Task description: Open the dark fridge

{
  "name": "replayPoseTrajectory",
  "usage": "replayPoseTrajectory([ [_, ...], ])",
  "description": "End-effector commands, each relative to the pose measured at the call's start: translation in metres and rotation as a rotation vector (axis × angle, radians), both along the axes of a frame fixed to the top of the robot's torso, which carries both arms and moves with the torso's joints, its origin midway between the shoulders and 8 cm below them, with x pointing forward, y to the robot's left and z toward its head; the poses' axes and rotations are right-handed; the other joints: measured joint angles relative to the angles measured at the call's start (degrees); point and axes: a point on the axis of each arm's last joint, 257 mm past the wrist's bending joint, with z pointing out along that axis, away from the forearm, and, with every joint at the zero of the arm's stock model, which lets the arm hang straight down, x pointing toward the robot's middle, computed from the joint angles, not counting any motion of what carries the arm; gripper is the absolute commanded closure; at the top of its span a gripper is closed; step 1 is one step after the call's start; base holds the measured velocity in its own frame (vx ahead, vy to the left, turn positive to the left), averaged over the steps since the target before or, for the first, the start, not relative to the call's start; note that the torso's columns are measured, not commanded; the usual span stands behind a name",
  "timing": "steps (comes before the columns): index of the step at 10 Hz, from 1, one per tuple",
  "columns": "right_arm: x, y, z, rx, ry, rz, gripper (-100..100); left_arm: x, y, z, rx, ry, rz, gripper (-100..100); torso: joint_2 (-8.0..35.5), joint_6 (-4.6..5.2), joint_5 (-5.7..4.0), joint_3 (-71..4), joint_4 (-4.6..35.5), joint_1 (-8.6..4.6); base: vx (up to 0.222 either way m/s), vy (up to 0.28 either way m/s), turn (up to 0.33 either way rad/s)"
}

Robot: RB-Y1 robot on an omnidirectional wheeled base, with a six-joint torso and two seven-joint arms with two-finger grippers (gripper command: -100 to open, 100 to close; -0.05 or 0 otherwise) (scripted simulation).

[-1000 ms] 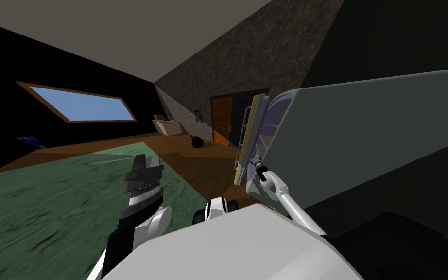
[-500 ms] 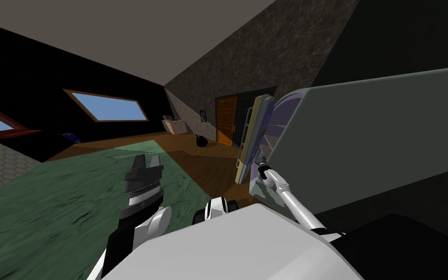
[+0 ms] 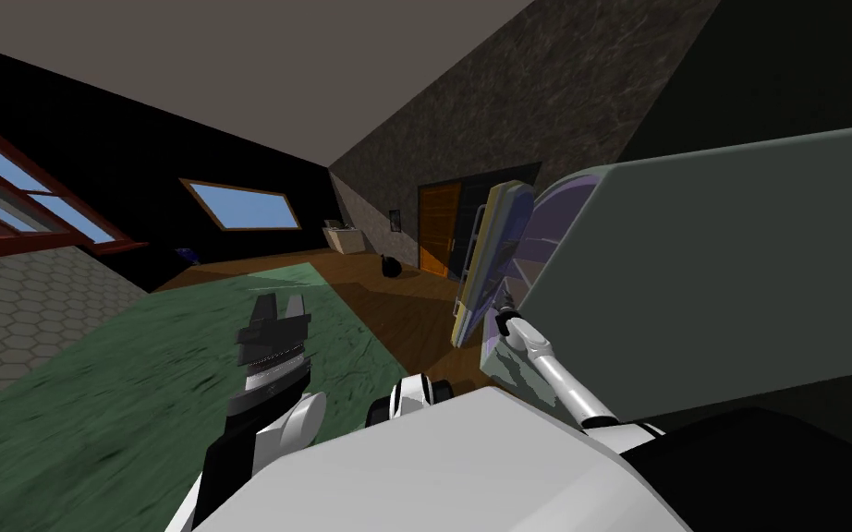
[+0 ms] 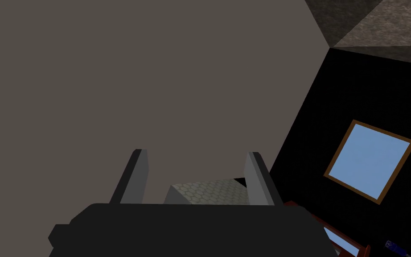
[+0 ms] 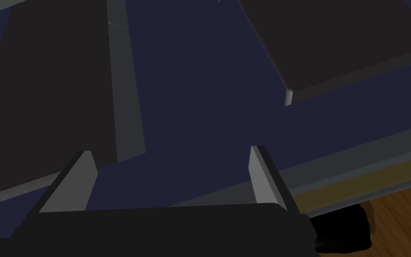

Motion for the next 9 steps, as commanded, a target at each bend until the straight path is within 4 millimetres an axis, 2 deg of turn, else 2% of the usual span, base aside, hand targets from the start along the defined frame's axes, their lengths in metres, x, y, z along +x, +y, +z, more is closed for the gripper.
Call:
replayPoseTrajectory([
  [1, -0.004, -0.018, 0.008, -0.074, 0.028, -0.039, -100, 0.000, 0.000, 0.000, 0.000, 0.000, 0.000, 0, 0.0, -0.05, -0.03, 0.0, 0.0, -0.02, -0.014, 0.027, 0.057],
  [5, -0.015, -0.060, 0.036, -0.253, 0.091, -0.129, -100, 0.000, 0.000, 0.000, 0.000, 0.000, 0.000, 0, 0.0, -0.05, 0.02, 0.0, 0.0, 0.10, -0.019, 0.038, 0.102],
  [8, -0.013, -0.059, 0.035, -0.247, 0.089, -0.126, -100, 0.000, 0.000, 0.000, 0.000, 0.000, 0.000, 0, 0.0, -0.04, -0.04, 0.0, 0.0, -0.05, -0.007, 0.012, 0.008],
  [9, -0.013, -0.059, 0.035, -0.246, 0.089, -0.126, 100, 0.000, 0.000, 0.000, 0.000, 0.000, 0.000, 0, 0.0, -0.05, -0.03, 0.0, 0.0, -0.03, 0.000, 0.000, 0.000],
])
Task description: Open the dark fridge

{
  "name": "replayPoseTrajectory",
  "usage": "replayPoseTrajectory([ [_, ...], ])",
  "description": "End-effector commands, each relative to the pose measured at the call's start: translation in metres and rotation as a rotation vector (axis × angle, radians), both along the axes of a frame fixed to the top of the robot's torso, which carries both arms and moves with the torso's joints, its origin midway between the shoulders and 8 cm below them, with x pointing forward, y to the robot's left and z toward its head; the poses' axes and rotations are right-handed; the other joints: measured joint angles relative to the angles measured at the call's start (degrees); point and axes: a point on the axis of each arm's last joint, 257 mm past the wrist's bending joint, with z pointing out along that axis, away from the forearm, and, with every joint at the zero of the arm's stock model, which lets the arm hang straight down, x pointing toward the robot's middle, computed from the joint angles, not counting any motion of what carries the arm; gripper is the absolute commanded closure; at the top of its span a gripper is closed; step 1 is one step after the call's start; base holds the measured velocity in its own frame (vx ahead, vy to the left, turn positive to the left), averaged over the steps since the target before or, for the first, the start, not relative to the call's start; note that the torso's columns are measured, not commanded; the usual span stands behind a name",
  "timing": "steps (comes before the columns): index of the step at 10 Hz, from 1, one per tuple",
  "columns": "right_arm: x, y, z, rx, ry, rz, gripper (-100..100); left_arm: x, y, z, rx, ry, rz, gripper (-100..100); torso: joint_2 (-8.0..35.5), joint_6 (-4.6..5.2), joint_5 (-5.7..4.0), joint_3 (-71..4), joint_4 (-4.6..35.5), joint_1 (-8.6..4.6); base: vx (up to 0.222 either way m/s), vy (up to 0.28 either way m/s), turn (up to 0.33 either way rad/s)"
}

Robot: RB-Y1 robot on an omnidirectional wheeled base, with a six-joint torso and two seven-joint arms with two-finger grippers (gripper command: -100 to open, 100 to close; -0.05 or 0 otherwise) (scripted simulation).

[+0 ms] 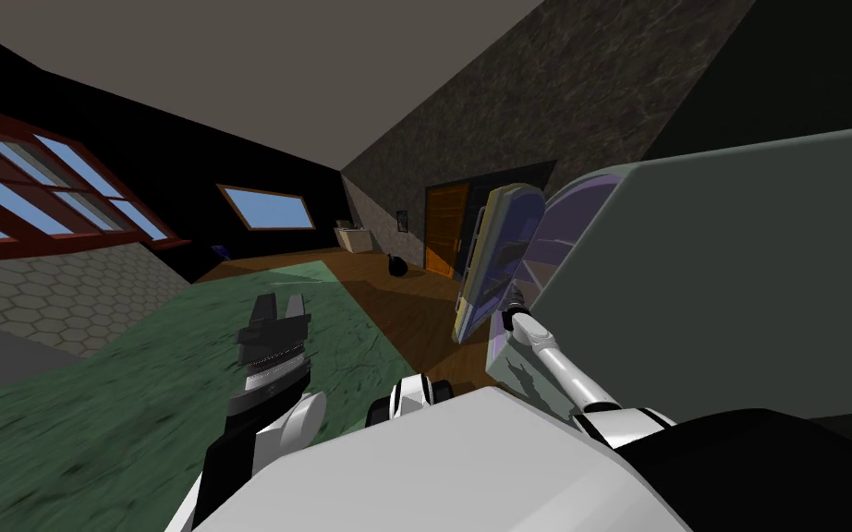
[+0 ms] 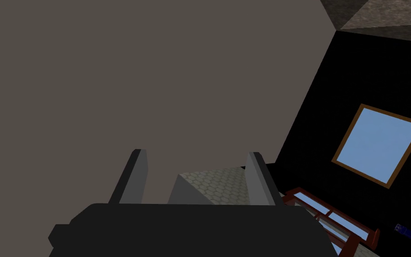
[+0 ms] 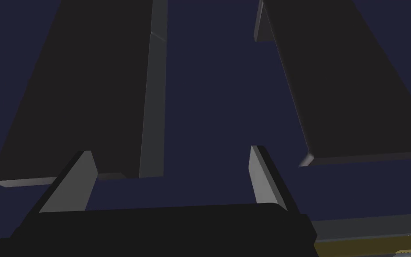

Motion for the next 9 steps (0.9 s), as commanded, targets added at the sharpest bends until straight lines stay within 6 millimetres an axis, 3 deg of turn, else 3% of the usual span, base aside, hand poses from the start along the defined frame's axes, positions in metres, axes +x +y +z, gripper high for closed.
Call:
replayPoseTrajectory([
  [1, -0.006, -0.009, 0.001, -0.002, -0.001, -0.030, 100, 0.000, 0.000, 0.000, 0.000, 0.000, 0.000, 0, 0.0, 0.00, 0.01, 0.0, 0.0, 0.04, 0.103, 0.066, -0.002],
  [9, -0.044, -0.062, 0.006, -0.005, -0.002, -0.210, 100, 0.000, 0.000, 0.000, 0.000, 0.000, 0.000, 0, 0.1, 0.00, 0.03, 0.1, 0.0, 0.08, 0.229, 0.154, -0.004],
])
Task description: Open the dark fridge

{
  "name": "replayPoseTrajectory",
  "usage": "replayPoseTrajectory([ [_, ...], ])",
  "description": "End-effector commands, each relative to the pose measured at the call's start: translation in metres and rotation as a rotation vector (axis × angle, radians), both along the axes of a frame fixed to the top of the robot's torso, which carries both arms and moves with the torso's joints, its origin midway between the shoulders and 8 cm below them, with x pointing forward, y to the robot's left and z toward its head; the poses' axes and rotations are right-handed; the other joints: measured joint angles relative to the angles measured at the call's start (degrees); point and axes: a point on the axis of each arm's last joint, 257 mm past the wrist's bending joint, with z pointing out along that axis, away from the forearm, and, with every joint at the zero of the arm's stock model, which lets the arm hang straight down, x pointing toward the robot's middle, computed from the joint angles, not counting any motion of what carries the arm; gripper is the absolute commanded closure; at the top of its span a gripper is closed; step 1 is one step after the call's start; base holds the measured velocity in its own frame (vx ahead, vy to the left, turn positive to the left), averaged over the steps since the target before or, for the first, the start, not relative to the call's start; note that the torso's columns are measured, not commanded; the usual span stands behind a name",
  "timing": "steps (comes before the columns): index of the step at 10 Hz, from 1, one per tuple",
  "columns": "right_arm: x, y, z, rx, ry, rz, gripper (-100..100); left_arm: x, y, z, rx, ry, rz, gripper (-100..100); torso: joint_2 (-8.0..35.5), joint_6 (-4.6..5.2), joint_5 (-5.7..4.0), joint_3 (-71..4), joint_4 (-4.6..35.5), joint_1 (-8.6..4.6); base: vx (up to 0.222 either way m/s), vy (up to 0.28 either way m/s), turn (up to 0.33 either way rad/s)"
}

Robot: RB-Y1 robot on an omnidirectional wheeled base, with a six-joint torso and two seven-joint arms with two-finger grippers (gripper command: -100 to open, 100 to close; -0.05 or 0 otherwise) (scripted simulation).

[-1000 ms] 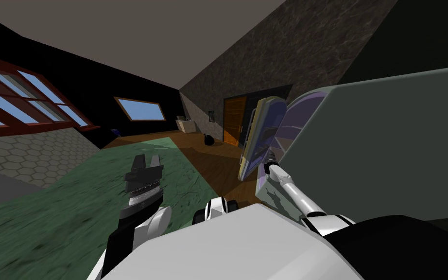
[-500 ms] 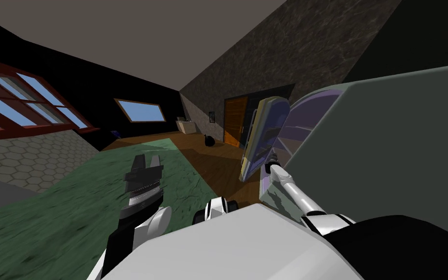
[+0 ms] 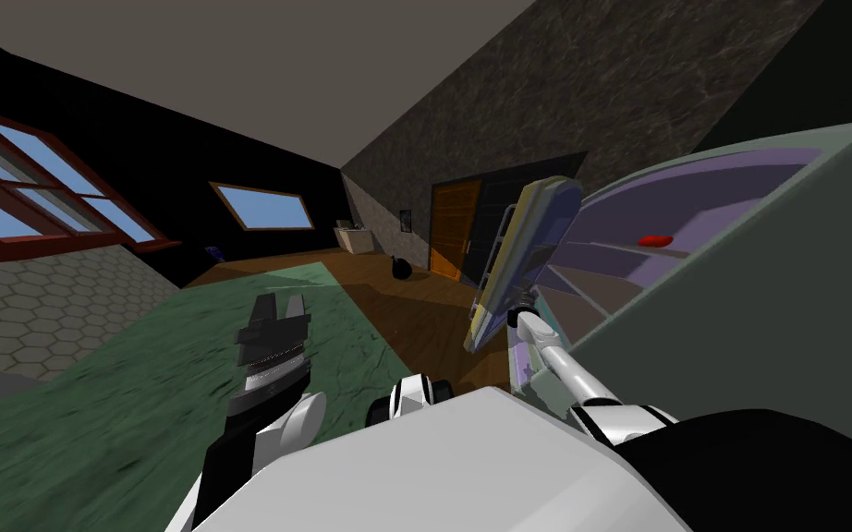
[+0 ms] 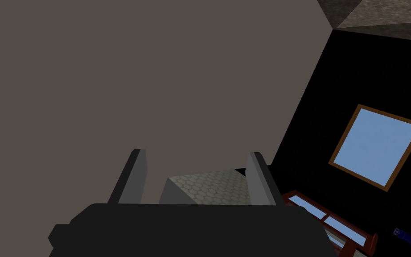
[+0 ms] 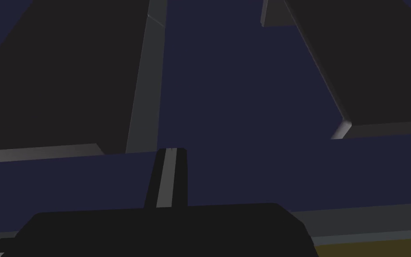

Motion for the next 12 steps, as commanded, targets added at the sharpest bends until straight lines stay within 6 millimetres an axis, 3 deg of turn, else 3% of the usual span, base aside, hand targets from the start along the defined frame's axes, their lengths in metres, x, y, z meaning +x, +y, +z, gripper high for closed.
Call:
replayPoseTrajectory([
  [1, -0.012, -0.013, -0.002, -0.001, 0.001, -0.050, 100, 0.000, 0.000, 0.000, 0.000, 0.000, 0.000, 0, -0.2, 0.00, -0.02, -0.1, -0.1, -0.08, 0.184, 0.123, 0.004],
  [3, -0.026, -0.029, -0.001, 0.001, 0.003, -0.110, 100, 0.000, 0.000, 0.000, 0.000, 0.000, 0.000, 0, -0.1, 0.00, -0.01, -0.1, 0.0, -0.03, 0.261, 0.153, -0.009],
  [6, -0.030, -0.033, 0.000, 0.002, 0.002, -0.126, 100, 0.000, 0.000, 0.000, 0.000, 0.000, 0.000, 0, 0.0, -0.07, 0.02, 0.0, 0.0, 0.12, 0.157, 0.149, 0.000],
  [7, -0.036, -0.042, 0.005, -0.005, 0.007, -0.155, -100, 0.000, 0.000, 0.000, 0.000, 0.000, 0.000, 0, 0.3, 0.01, -0.05, 0.1, 0.0, -0.25, 0.093, 0.058, 0.005],
  [12, -0.055, -0.066, 0.018, -0.018, 0.020, -0.231, -100, 0.000, 0.000, 0.000, 0.000, 0.000, 0.000, 0, -0.1, 0.00, 0.00, -0.1, 0.0, -0.03, 0.169, 0.067, 0.000],
])
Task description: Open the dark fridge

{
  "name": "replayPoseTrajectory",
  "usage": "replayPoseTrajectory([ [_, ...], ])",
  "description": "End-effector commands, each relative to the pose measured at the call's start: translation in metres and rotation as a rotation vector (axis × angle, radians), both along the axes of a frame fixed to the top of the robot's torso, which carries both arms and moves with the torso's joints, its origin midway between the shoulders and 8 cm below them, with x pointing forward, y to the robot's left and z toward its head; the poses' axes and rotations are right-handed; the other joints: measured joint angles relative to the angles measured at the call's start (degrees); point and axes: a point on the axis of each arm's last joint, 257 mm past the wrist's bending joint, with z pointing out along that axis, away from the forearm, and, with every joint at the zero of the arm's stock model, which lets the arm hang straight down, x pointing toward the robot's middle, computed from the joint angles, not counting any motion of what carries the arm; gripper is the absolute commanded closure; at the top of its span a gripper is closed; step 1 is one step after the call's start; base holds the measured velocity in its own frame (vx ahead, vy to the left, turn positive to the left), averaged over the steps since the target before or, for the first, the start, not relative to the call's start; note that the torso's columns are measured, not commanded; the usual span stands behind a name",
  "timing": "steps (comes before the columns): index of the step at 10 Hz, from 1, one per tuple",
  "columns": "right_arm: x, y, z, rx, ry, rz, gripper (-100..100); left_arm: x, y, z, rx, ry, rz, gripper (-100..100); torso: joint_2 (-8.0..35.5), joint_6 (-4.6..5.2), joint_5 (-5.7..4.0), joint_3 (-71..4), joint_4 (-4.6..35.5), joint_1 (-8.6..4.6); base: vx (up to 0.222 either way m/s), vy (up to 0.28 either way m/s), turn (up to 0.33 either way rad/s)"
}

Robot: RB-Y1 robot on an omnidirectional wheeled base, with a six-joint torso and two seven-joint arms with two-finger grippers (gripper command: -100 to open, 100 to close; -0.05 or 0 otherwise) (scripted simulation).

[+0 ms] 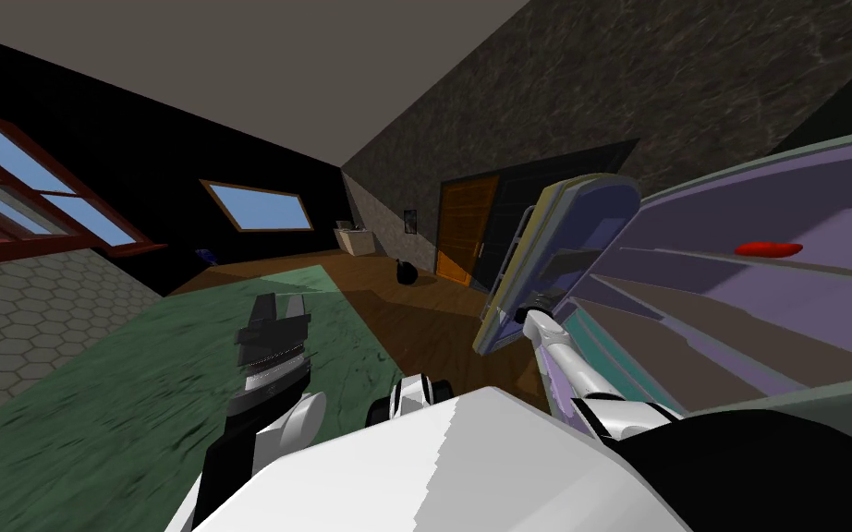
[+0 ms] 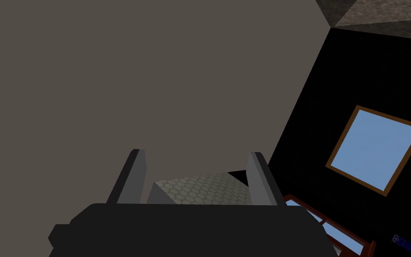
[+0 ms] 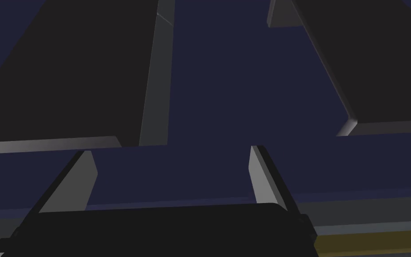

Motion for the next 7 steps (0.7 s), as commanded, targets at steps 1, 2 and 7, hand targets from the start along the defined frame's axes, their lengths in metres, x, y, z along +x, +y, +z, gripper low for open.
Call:
replayPoseTrajectory([
  [1, -0.010, -0.014, 0.007, -0.006, 0.009, -0.044, -100, 0.000, 0.000, 0.000, 0.000, 0.000, 0.000, 0, 0.1, 0.00, 0.00, 0.0, 0.0, 0.04, 0.168, 0.086, 0.001],
  [2, -0.013, -0.017, 0.009, -0.007, 0.011, -0.054, -100, 0.000, 0.000, 0.000, 0.000, 0.000, 0.000, 0, 0.1, 0.00, 0.02, 0.1, 0.0, 0.10, 0.158, 0.066, 0.000],
  [7, -0.038, -0.043, 0.023, -0.011, 0.028, -0.147, -100, 0.000, 0.000, 0.000, 0.000, 0.000, 0.000, 0, -0.1, -0.02, 0.02, 0.0, 0.0, 0.10, 0.187, 0.079, 0.001],
])
